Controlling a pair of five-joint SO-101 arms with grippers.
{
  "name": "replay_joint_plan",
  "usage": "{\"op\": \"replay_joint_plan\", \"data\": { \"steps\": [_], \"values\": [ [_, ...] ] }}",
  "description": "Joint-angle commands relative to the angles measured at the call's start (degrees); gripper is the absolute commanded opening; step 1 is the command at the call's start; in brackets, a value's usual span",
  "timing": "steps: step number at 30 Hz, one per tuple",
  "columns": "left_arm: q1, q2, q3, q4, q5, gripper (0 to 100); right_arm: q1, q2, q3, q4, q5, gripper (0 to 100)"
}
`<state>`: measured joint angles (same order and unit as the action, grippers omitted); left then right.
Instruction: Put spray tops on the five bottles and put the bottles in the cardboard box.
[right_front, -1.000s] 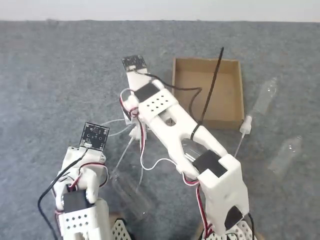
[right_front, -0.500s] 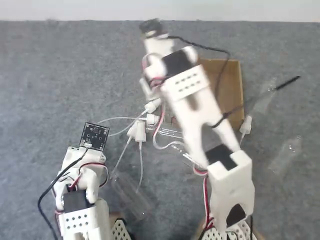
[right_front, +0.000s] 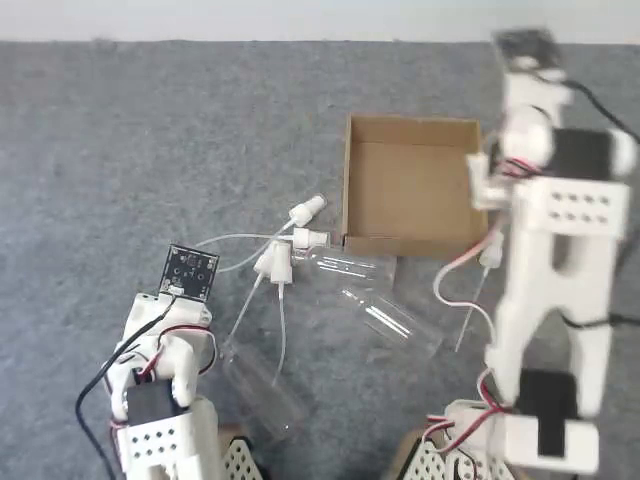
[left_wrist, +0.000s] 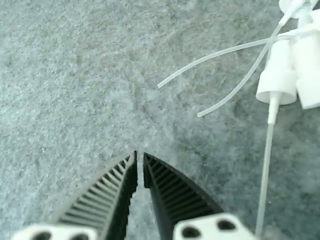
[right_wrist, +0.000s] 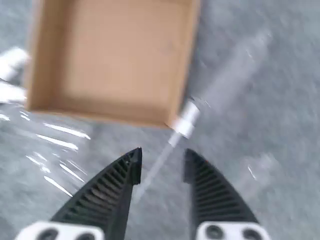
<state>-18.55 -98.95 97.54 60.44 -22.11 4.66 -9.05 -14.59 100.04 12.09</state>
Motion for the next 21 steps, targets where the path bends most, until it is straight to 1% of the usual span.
{"op": "replay_joint_plan", "data": {
  "steps": [1,4,10,15,18,21],
  "values": [
    [0.1,0.3,-0.7,0.2,-0.5,1,7.2,-5.1,8.8,-5.6,2.9,15.5],
    [0.1,0.3,-0.7,0.2,-0.5,1,9.3,-5.1,18.6,-13.8,2.9,15.8],
    [0.1,0.3,-0.7,0.2,-0.5,1,7.7,-5.1,34.2,-26.2,1.9,16.0],
    [0.1,0.3,-0.7,0.2,-0.5,1,4.4,-5.1,41.6,-33.8,-1.6,16.0],
    [0.1,0.3,-0.7,0.2,-0.5,1,4.2,-5.0,44.4,-39.0,-4.5,16.0],
    [0.1,0.3,-0.7,0.2,-0.5,1,4.4,-3.4,45.3,-40.8,-5.5,16.1]
  ]
}}
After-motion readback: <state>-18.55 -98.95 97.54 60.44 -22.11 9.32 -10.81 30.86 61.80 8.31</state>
